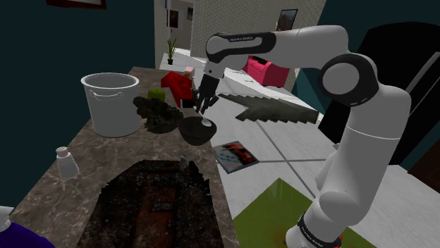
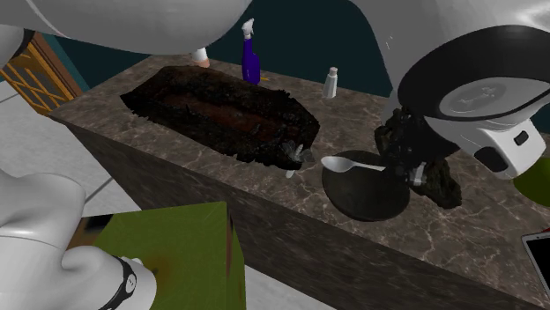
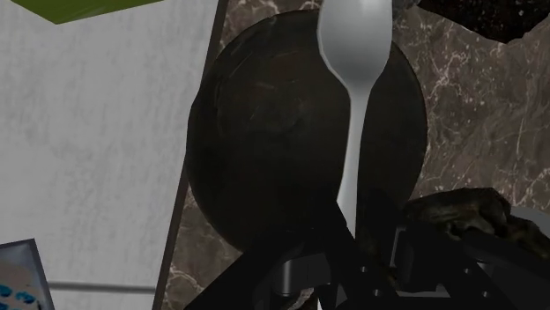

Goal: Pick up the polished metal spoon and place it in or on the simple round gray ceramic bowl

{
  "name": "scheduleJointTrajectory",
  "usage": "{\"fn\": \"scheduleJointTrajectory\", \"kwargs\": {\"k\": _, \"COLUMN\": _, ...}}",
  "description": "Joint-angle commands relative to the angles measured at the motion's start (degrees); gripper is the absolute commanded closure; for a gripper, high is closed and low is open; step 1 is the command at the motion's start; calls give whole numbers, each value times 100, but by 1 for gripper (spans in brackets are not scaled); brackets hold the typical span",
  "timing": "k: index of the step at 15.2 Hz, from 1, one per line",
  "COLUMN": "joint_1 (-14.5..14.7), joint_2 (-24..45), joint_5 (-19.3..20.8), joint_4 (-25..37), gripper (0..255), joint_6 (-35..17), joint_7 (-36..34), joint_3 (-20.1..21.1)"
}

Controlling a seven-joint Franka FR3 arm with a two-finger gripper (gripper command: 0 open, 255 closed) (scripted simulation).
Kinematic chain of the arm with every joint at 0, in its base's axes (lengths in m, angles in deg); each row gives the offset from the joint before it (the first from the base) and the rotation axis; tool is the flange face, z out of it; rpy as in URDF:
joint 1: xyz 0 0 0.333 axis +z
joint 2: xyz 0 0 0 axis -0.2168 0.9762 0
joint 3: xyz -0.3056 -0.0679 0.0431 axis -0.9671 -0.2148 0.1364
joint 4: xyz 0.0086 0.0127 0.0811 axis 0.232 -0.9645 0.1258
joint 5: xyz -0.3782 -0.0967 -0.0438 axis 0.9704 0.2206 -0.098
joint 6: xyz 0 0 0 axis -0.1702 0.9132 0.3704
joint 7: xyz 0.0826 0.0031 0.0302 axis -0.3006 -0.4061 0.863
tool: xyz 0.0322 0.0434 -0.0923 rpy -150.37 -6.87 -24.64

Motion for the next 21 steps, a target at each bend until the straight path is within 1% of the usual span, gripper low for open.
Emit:
{"fn": "scheduleJointTrajectory", "kwargs": {"k": 1, "joint_1": 4, "joint_2": 33, "joint_5": -11, "joint_4": -102, "gripper": 255, "joint_6": -134, "joint_7": 36, "joint_3": 3}}
{"fn": "scheduleJointTrajectory", "kwargs": {"k": 8, "joint_1": 16, "joint_2": 150, "joint_5": -61, "joint_4": -496, "gripper": 255, "joint_6": -628, "joint_7": 176, "joint_3": 14}}
{"fn": "scheduleJointTrajectory", "kwargs": {"k": 16, "joint_1": 16, "joint_2": 150, "joint_5": -61, "joint_4": -496, "gripper": 255, "joint_6": -628, "joint_7": 176, "joint_3": 14}}
{"fn": "scheduleJointTrajectory", "kwargs": {"k": 17, "joint_1": 16, "joint_2": 150, "joint_5": -61, "joint_4": -497, "gripper": 0, "joint_6": -629, "joint_7": 176, "joint_3": 14}}
{"fn": "scheduleJointTrajectory", "kwargs": {"k": 21, "joint_1": 16, "joint_2": 150, "joint_5": -61, "joint_4": -497, "gripper": 0, "joint_6": -629, "joint_7": 176, "joint_3": 14}}
